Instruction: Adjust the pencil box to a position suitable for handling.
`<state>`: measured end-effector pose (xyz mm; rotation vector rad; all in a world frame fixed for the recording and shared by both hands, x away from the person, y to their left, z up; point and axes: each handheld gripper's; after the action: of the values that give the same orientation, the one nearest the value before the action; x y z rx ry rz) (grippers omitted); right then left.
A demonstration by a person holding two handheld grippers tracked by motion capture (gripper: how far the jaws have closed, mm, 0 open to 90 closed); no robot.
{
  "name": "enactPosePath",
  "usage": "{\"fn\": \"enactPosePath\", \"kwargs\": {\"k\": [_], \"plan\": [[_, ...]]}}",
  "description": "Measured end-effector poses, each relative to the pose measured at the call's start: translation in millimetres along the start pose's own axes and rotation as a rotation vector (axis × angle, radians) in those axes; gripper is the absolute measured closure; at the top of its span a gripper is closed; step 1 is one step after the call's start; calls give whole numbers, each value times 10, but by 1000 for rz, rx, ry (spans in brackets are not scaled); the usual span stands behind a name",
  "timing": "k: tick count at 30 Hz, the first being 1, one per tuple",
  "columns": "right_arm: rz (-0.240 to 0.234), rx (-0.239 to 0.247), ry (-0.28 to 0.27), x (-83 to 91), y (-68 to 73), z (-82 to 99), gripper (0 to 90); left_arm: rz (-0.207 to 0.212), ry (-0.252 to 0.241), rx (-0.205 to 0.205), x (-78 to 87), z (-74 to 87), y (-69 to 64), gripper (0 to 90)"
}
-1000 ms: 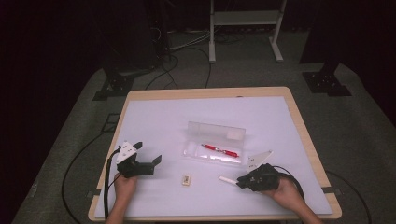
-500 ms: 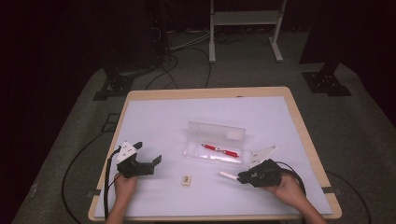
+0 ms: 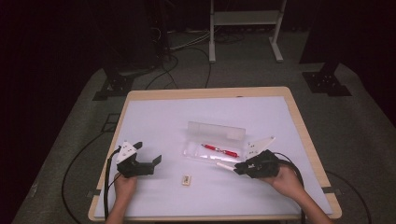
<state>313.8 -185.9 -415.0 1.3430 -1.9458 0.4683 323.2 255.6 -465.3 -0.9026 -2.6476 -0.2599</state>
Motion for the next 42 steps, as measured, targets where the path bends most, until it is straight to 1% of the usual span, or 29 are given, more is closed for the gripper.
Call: {"fn": "enactPosePath", "kwargs": {"k": [3,4,9,16,20,21,28,32,33,36,38,42], "plan": [[2,10,-1,-5,-20,-50,780,0,0,-1,1,0,1,0],[2,4,-1,-7,-17,-68,780,0,0,0,0,0,0,0],[4,23,-6,-11,-54,-146,780,1,0,0,1,0,0,0],[5,17,-7,-38,-91,-234,780,1,0,1,0,0,1,0],[4,24,-5,-58,-101,-272,780,1,-1,1,0,0,2,0],[5,33,-3,-60,-110,-281,780,1,0,0,1,0,2,0],[5,28,1,-73,-126,-339,780,1,-1,1,0,0,2,0],[5,46,6,-84,-148,-373,780,0,-1,2,0,0,2,0],[6,37,6,-84,-144,-383,780,1,-1,2,0,0,2,0],[6,47,2,-86,-156,-416,780,1,-1,2,0,0,3,0],[6,45,7,-91,-155,-441,780,1,-2,0,-1,0,5,0],[5,62,12,-120,-162,-500,780,1,-1,-1,0,0,5,0]]}}
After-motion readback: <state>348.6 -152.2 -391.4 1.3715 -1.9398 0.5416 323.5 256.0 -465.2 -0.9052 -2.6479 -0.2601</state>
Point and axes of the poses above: each handheld gripper's, and its own axes: x roughly backward along the jaws, z roughly out of its underside, y roughly to its left, and after that the axes turned 5 degrees about -x, right-handed
